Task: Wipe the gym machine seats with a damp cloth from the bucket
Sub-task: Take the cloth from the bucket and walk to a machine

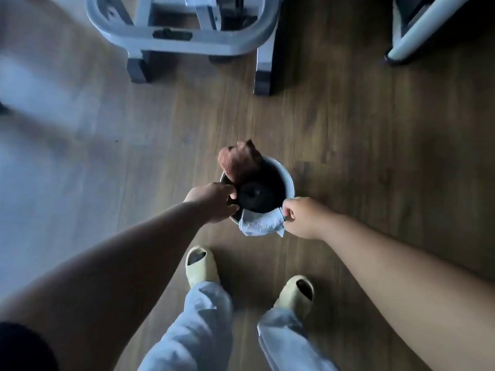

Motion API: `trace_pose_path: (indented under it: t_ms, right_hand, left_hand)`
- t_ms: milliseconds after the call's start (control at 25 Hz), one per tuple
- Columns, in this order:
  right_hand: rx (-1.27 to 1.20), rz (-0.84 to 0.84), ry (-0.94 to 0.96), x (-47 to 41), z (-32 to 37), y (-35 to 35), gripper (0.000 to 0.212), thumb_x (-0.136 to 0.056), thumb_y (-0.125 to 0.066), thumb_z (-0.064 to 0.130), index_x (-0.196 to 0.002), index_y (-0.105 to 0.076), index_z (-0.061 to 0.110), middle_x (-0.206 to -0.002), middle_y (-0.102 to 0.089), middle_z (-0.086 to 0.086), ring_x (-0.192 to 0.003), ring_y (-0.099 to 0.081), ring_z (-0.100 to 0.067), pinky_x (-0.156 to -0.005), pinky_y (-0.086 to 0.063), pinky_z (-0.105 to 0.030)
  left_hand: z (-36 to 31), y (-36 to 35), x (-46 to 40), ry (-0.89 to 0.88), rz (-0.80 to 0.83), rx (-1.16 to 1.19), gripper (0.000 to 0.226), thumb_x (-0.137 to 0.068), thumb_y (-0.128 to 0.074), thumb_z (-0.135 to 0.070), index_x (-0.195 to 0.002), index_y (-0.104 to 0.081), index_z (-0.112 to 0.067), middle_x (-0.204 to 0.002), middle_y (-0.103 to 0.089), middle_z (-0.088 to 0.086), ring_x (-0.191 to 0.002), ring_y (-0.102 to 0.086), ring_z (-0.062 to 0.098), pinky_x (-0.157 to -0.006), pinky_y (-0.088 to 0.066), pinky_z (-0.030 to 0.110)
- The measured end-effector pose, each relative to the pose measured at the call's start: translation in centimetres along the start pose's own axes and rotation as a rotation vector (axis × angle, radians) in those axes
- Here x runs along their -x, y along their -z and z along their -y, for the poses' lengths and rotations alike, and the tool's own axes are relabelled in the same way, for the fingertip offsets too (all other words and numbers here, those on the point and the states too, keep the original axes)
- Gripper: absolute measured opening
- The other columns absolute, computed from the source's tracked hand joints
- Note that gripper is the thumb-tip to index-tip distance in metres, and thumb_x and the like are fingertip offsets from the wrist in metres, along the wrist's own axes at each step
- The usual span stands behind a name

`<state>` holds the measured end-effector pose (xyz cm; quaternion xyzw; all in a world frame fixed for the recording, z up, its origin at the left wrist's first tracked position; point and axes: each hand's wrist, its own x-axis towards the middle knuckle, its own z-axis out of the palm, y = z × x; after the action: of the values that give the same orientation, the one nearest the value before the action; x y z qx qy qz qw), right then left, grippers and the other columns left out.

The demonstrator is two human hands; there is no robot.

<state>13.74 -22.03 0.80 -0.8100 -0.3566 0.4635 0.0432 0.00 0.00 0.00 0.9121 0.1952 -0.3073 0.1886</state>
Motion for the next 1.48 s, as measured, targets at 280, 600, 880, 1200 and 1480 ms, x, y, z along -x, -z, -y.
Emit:
trace_pose_path:
  t_ms: [280, 600, 880, 1200, 1480]
  right_hand:
    - [0.428, -0.037, 0.139, -8.2, -3.0, -7.7, 0.03, -0.085, -0.057, 0.033, -0.112, -0.053, 0.02, -0.111, -0.054, 0.001, -0.112, -0.046, -0.024, -0.089, -0.036, -0.037]
    - [0.533, 0.004, 0.146, -11.2, -5.1, -10.8, 0.06, -0.076, -0.063, 0.059, -0.123, -0.049, 0.024, -0.116, -0.052, 0.004, -0.121, -0.042, -0.022, -0.102, -0.023, -0.044]
    - [0.49, 0.055, 0.168, -13.1, -2.8, -13.6, 0.089, -0.083, -0.058, 0.064, -0.152, -0.025, 0.018, -0.147, -0.043, -0.005, -0.141, -0.032, -0.028, -0.118, -0.019, -0.046]
    - [0.573, -0.063, 0.282, -13.1, -2.8, -15.2, 0.042, -0.097, -0.047, 0.05, -0.123, -0.053, 0.018, -0.114, -0.062, -0.003, -0.111, -0.056, -0.028, -0.092, -0.038, -0.041]
    - [0.47, -0.082, 0.348, -11.0, -3.1, -13.9, 0.036, -0.1, -0.043, 0.047, -0.122, -0.053, 0.02, -0.108, -0.063, 0.0, -0.106, -0.056, -0.024, -0.096, -0.04, -0.038]
  left_hand:
    - [1.0, -9.4, -5.4, -0.187, -0.012, -0.069, 0.039, -0.086, -0.059, -0.054, -0.12, -0.059, -0.034, -0.111, -0.062, -0.013, -0.104, -0.058, 0.015, -0.075, -0.046, 0.031]
    - [2.0, -14.0, -7.3, -0.287, 0.003, -0.139, 0.055, -0.08, -0.059, -0.066, -0.126, -0.058, -0.036, -0.114, -0.062, -0.013, -0.109, -0.058, 0.014, -0.098, -0.04, 0.035]
    - [3.7, -15.6, -7.4, -0.323, -0.1, -0.368, 0.071, -0.071, -0.052, -0.081, -0.125, -0.058, -0.035, -0.107, -0.065, -0.012, -0.113, -0.057, 0.018, -0.11, -0.024, 0.04]
    - [4.5, -16.1, -7.4, -0.336, -0.103, -0.428, 0.06, -0.084, -0.054, -0.065, -0.13, -0.057, -0.027, -0.122, -0.064, -0.004, -0.126, -0.052, 0.023, -0.118, -0.015, 0.043]
    - [3.9, -13.9, -6.2, -0.345, -0.04, -0.415, 0.058, -0.088, -0.053, -0.06, -0.137, -0.053, -0.027, -0.123, -0.062, -0.004, -0.123, -0.052, 0.022, -0.115, -0.028, 0.044]
